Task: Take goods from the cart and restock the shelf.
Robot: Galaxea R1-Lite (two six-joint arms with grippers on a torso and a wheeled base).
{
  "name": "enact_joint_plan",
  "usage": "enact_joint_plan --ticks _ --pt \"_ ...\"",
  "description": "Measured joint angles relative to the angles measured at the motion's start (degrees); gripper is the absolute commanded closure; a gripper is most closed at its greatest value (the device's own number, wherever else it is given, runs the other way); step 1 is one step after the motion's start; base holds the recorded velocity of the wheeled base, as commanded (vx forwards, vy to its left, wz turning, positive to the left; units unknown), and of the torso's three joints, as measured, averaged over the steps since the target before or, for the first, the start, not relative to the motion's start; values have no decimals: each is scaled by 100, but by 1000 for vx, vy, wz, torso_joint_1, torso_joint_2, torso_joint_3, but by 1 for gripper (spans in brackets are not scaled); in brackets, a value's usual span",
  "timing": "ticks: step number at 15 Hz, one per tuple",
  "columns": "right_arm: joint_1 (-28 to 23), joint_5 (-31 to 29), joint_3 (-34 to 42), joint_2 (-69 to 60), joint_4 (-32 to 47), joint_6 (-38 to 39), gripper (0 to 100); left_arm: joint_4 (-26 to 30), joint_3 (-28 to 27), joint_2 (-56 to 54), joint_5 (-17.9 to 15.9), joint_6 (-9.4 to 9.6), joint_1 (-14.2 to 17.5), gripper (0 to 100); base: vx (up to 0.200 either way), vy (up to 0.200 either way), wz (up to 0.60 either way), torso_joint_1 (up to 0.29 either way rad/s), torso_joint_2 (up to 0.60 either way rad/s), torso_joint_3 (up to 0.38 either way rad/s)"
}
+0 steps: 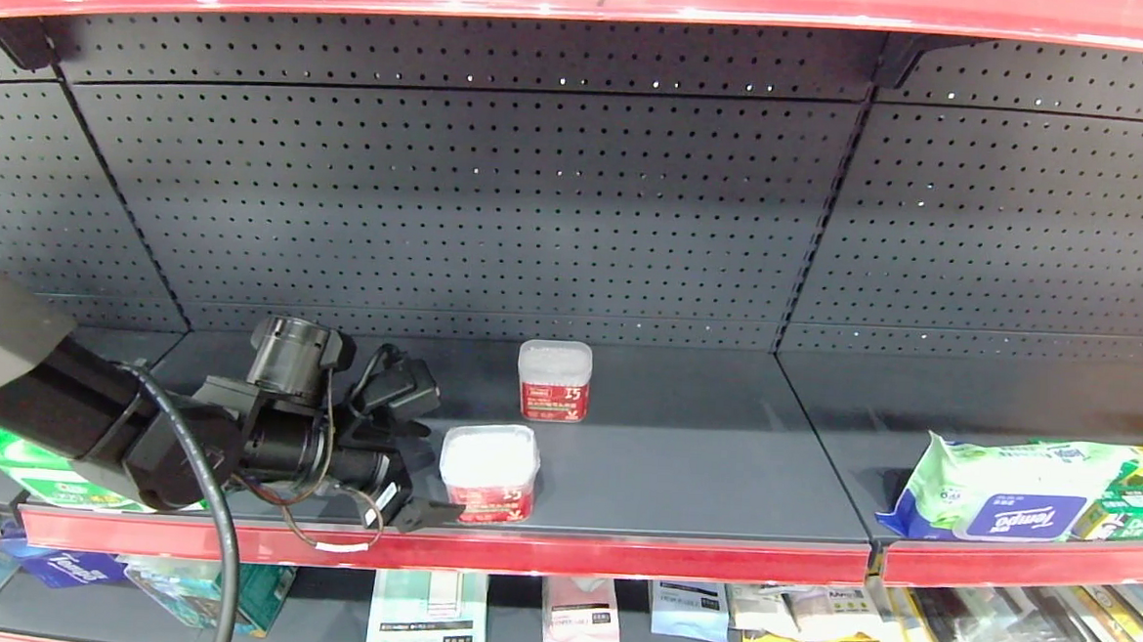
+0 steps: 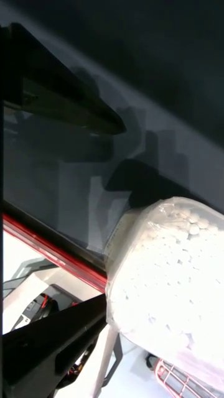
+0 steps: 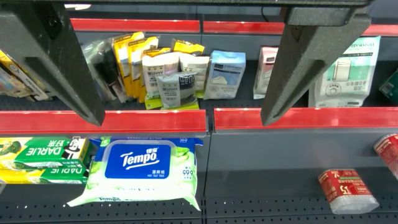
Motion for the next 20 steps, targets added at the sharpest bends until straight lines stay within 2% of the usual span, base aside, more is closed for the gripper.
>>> enact_joint_plan --ticks 12,15,18,20 --pt "0 0 0 0 0 0 0 -7 77 -29 0 15 105 0 0 0 0 0 0 0" --pt "0 1 0 0 0 0 0 6 289 -251 33 151 336 0 0 0 0 0 0 0" --pt "0 0 0 0 0 0 0 -62 542 -462 74 557 686 0 0 0 0 0 0 0" --pt "0 0 0 0 0 0 0 -260 562 -503 239 589 848 0 0 0 0 0 0 0"
